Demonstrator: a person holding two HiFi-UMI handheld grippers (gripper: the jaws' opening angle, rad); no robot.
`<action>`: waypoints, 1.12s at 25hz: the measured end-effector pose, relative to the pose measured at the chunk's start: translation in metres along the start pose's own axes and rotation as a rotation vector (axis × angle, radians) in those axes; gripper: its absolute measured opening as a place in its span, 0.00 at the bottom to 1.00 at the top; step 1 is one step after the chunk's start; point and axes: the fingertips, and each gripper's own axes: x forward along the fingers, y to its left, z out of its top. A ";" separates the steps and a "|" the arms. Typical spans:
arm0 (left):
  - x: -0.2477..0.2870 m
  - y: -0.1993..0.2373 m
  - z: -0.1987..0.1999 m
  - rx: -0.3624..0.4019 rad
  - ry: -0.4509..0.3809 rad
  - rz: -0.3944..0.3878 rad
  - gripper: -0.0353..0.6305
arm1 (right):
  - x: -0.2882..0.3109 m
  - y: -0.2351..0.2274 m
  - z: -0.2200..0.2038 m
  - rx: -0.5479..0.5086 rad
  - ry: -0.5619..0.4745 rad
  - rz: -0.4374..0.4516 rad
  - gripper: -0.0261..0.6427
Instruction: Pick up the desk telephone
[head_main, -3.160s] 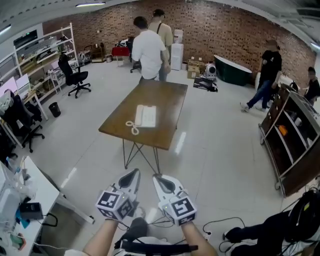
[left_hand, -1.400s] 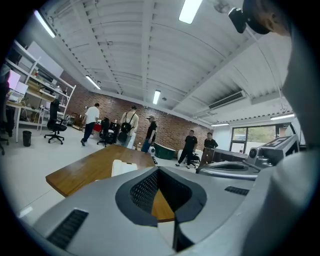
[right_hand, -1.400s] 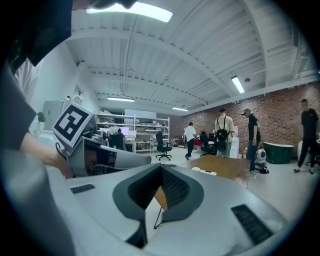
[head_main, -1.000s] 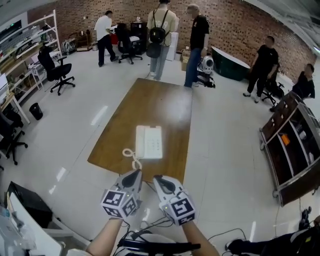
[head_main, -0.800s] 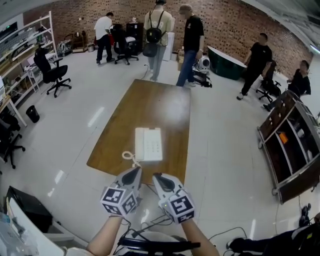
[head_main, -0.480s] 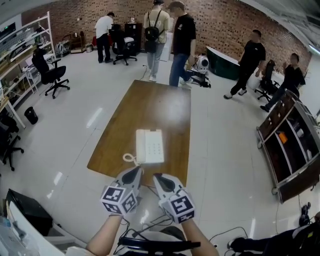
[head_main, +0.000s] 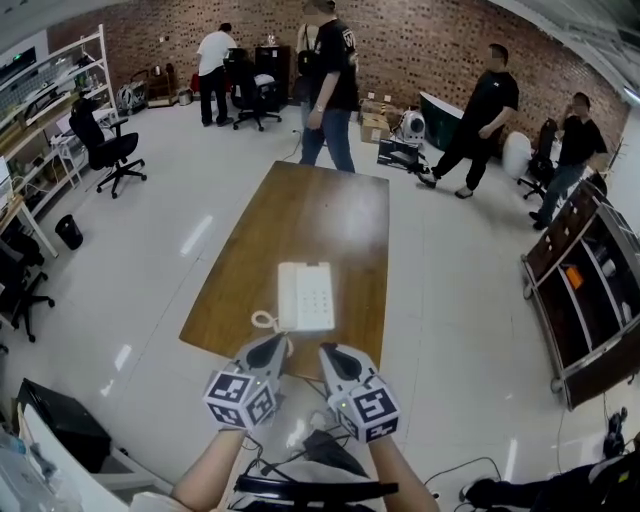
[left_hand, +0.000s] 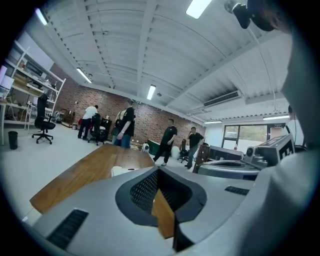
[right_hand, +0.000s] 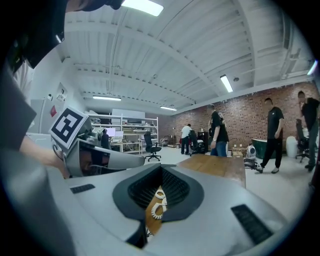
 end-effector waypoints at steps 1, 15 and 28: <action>0.003 0.002 0.000 0.003 0.003 0.001 0.05 | 0.003 -0.003 0.000 0.005 -0.001 -0.003 0.04; 0.068 0.033 -0.016 0.008 0.068 0.017 0.05 | 0.058 -0.055 -0.014 0.044 0.034 0.006 0.04; 0.114 0.068 -0.036 0.002 0.119 0.038 0.05 | 0.105 -0.101 -0.036 0.071 0.116 0.035 0.04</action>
